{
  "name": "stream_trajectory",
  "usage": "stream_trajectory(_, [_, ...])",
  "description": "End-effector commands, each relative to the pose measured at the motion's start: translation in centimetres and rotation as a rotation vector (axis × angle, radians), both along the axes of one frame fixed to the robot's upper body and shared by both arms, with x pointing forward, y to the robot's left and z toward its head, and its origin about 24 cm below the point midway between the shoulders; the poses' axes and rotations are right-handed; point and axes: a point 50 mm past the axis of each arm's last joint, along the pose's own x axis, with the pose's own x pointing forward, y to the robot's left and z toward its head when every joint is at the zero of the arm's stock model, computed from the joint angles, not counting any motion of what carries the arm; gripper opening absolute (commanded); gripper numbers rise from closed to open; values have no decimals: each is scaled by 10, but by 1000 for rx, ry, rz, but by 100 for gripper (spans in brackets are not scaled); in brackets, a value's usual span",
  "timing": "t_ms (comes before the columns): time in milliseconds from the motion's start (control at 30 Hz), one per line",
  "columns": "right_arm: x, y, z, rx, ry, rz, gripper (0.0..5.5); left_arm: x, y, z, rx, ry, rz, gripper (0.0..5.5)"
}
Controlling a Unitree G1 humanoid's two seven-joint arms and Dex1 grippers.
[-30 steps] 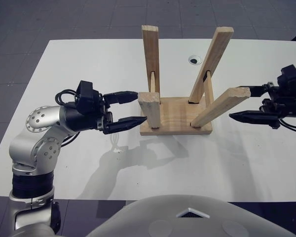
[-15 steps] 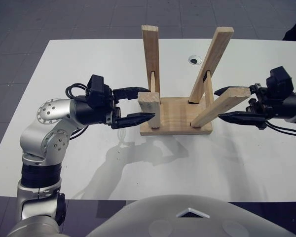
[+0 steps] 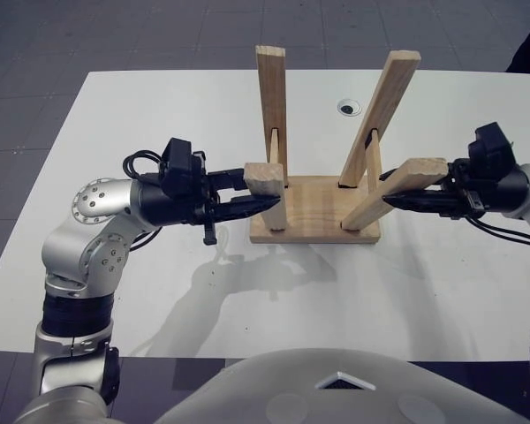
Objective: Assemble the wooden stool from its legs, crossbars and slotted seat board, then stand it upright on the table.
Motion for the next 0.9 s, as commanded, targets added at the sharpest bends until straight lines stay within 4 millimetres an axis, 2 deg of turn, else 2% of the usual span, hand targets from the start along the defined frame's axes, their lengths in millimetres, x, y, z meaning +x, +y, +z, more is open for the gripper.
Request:
stream_trajectory(33, [2,-1,-3,-30,18,-5,154,-8,-3,-7,21,63,-61,138])
stream_trajectory(233, [-3,7,5,8,44,63,154,-12,-1,5,29,87,-118,132])
stream_trajectory(433, [-7,1,20,-15,61,96,142,-19,-1,22,-12,114,-141,127])
stream_trajectory(667, [-29,-1,41,-6,137,144,131,-58,-10,22,-33,196,-175,115])
stream_trajectory(767, [-39,0,46,-2,171,159,131,-67,-7,21,-29,220,-159,115])
stream_trajectory(900, [-52,1,53,10,217,177,131,-74,0,29,-51,238,-142,114])
